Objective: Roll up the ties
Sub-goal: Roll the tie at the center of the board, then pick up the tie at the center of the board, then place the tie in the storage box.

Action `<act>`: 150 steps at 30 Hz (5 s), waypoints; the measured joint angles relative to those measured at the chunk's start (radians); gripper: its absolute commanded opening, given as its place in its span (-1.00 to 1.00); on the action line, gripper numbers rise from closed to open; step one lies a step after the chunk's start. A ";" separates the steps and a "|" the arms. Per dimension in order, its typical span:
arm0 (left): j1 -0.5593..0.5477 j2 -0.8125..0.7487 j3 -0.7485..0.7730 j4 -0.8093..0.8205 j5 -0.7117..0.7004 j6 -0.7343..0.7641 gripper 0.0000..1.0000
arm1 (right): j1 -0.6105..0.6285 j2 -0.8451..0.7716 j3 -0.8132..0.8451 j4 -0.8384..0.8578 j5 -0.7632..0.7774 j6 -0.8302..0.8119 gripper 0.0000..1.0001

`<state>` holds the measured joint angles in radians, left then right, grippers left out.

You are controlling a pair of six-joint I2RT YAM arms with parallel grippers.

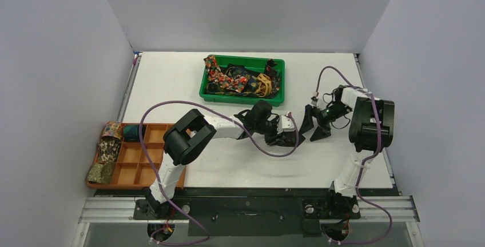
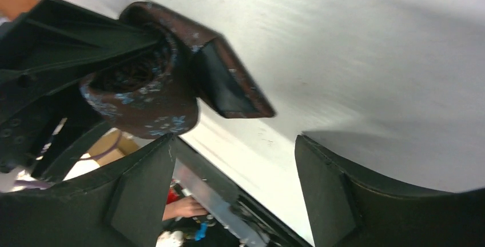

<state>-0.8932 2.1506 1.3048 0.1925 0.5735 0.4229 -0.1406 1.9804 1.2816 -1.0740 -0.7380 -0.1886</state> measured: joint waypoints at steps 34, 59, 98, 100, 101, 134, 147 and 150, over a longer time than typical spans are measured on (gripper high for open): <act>0.020 -0.031 -0.047 0.017 0.008 -0.053 0.64 | 0.129 -0.057 -0.135 0.156 -0.292 0.010 -1.00; -0.005 -0.027 -0.060 0.068 0.008 -0.092 -0.21 | 0.238 -0.106 -0.135 0.159 -0.253 0.003 -1.00; 0.605 -0.664 -0.096 -0.141 0.405 -1.083 0.93 | 0.367 -0.383 0.268 0.419 -0.281 0.601 -1.00; 0.597 -0.665 -0.135 -0.048 0.424 -1.196 0.93 | 0.396 -0.389 0.263 0.486 -0.291 0.667 -1.00; 0.594 -0.666 -0.152 -0.010 0.431 -1.244 0.93 | 0.407 -0.394 0.259 0.513 -0.297 0.692 -1.00; 0.497 -0.660 -0.227 0.386 0.450 -1.673 0.15 | 0.528 -0.504 0.108 0.857 -0.374 0.972 -1.00; 0.513 -0.657 -0.246 0.373 0.457 -1.642 -1.00 | 0.526 -0.505 0.089 0.848 -0.356 0.959 0.01; 0.553 -0.688 -0.271 0.312 0.457 -1.587 -1.00 | 0.518 -0.505 0.089 0.796 -0.335 0.916 0.39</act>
<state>-0.3401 1.4628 1.0340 0.5041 1.0309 -1.1641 0.3779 1.4750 1.3705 -0.2779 -1.0729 0.7269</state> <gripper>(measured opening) 0.431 0.552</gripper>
